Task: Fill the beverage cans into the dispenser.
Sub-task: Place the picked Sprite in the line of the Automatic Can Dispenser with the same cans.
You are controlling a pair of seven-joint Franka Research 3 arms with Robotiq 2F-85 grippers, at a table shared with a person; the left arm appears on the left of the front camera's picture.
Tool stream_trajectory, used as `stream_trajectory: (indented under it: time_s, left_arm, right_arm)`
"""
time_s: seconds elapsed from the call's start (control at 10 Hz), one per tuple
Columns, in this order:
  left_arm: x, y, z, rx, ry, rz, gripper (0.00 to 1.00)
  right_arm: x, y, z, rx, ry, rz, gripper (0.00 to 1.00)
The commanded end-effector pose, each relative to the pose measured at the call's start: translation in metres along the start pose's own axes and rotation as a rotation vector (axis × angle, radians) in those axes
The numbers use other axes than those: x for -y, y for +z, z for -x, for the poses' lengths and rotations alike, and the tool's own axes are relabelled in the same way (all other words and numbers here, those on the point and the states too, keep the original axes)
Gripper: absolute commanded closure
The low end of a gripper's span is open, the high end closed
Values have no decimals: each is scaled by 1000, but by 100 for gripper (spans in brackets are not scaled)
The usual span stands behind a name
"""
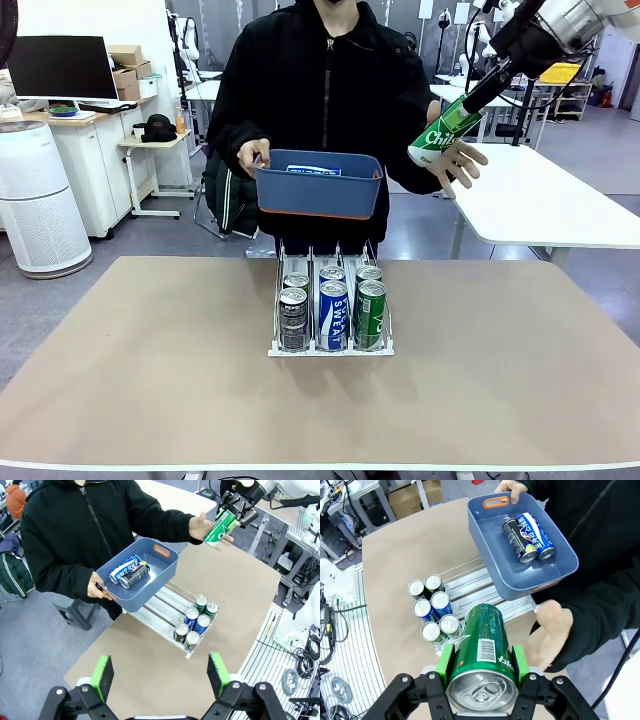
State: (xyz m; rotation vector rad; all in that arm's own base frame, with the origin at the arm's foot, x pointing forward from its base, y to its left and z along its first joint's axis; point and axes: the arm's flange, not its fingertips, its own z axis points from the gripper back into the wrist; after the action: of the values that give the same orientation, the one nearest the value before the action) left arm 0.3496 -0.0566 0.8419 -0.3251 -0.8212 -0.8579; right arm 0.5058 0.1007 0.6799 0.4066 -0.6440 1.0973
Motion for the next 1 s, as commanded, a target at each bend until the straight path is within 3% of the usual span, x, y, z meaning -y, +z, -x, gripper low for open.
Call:
stream_trajectory:
  time_s: [0.0,0.9]
  left_arm:
    - [0,1,-1,16,15,10,0]
    - [0,1,-1,16,15,10,0]
  right_arm:
    - [-1,2,-1,2,6,2,62]
    - [-1,2,-1,2,6,2,62]
